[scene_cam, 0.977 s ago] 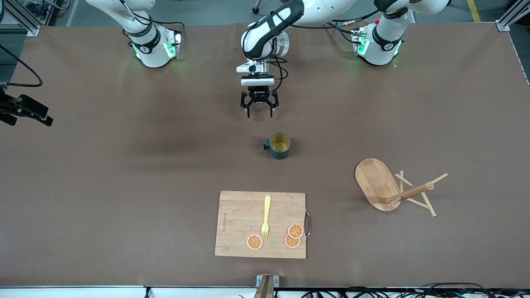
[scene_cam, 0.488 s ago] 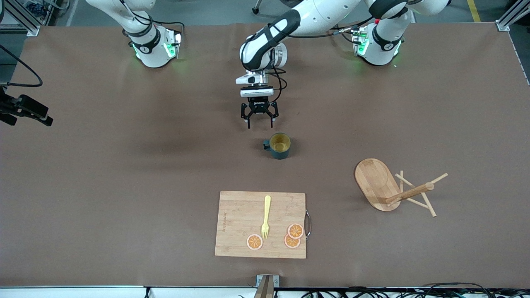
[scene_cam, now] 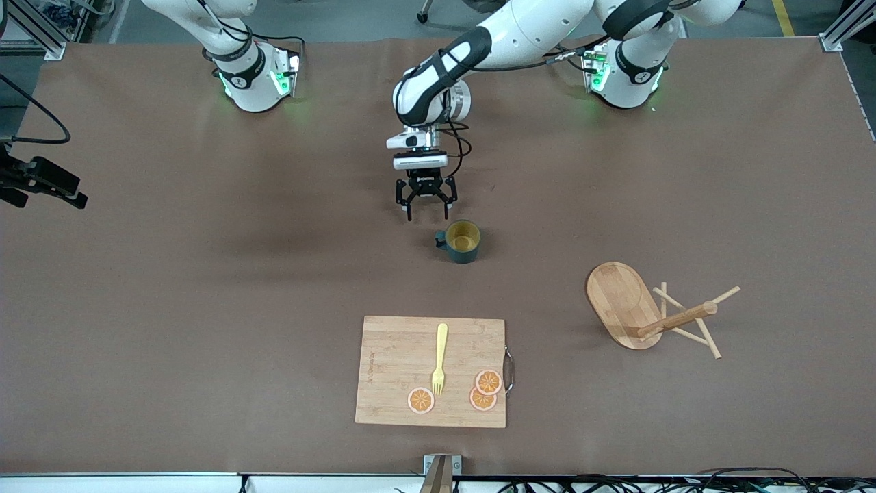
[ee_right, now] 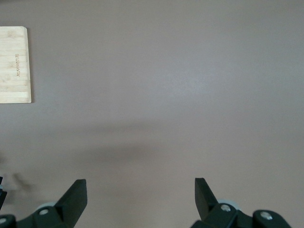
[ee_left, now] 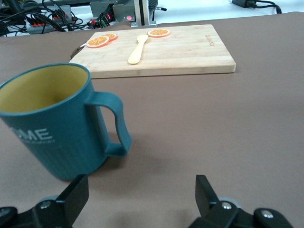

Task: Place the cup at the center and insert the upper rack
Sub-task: 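Lower the left gripper beside the mug handle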

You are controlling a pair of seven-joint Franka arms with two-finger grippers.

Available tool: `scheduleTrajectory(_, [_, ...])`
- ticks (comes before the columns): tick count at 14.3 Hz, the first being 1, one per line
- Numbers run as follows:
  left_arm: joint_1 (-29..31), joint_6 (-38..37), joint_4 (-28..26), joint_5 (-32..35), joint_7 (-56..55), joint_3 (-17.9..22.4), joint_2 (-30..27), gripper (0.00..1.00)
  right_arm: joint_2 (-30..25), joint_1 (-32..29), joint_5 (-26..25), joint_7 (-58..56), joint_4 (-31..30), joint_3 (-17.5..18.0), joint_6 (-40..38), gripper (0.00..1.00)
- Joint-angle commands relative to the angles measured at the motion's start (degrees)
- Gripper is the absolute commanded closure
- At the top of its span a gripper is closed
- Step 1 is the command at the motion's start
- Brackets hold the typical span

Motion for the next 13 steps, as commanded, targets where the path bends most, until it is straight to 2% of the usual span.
scheduleTrajectory(1, [-0.46, 0.00, 3.81, 1.29, 2.50, 0.90, 2.64, 0.01, -0.75, 0.00, -0.87, -0.47, -0.56, 0.15, 0.46, 0.00])
scheduleTrajectory(13, [-0.55, 2.29, 9.62, 1.20, 5.41, 2.75, 5.37, 0.02, -0.75, 0.00, -0.78, -0.47, -0.21, 0.15, 0.29, 0.00])
